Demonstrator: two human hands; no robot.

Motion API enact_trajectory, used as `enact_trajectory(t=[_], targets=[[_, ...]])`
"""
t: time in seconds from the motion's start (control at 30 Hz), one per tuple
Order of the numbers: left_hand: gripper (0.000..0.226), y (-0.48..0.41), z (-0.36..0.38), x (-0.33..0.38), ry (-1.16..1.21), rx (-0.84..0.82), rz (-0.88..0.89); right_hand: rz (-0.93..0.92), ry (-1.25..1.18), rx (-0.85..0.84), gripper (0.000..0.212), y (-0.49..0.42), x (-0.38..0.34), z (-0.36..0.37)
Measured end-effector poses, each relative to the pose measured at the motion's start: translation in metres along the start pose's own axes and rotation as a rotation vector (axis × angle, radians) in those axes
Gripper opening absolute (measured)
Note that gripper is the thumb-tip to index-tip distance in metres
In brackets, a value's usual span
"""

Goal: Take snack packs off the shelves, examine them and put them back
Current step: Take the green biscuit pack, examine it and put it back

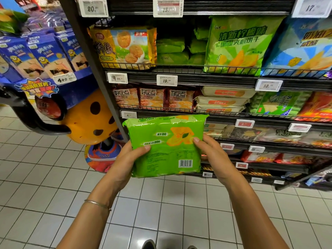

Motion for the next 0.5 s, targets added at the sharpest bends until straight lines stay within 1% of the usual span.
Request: enact_trajectory(t=[0.13,0.27,0.33,0.43,0.5], targets=[[0.065,-0.002,0.001,-0.004,-0.027,-0.015,0.008,0.006,0.001,-0.034,0.025,0.002,0.000,-0.007],[0.066,-0.001,0.006,-0.007,-0.073,-0.044,0.014,-0.010,0.023,-0.053,0.043,0.002,0.003,-0.014],[0.068,-0.002,0.010,-0.008,-0.096,-0.045,0.022,-0.009,0.029,-0.059,0.047,0.002,0.006,-0.019],[0.077,-0.001,0.018,-0.008,-0.121,-0.053,0.035,0.001,0.049,-0.051,0.051,0.001,0.009,-0.028],[0.078,-0.001,0.022,-0.008,-0.121,-0.059,0.046,0.003,0.050,-0.043,0.052,0.002,0.010,-0.033]])
Point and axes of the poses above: each hand's wrist, its own y-axis away from the middle knuckle, its own z-axis out of the palm, x = y × z, the point moved 4 cm from there along -y, towards the middle knuckle, and after that the axes turned 9 degrees about -z, right-handed, at the moved point
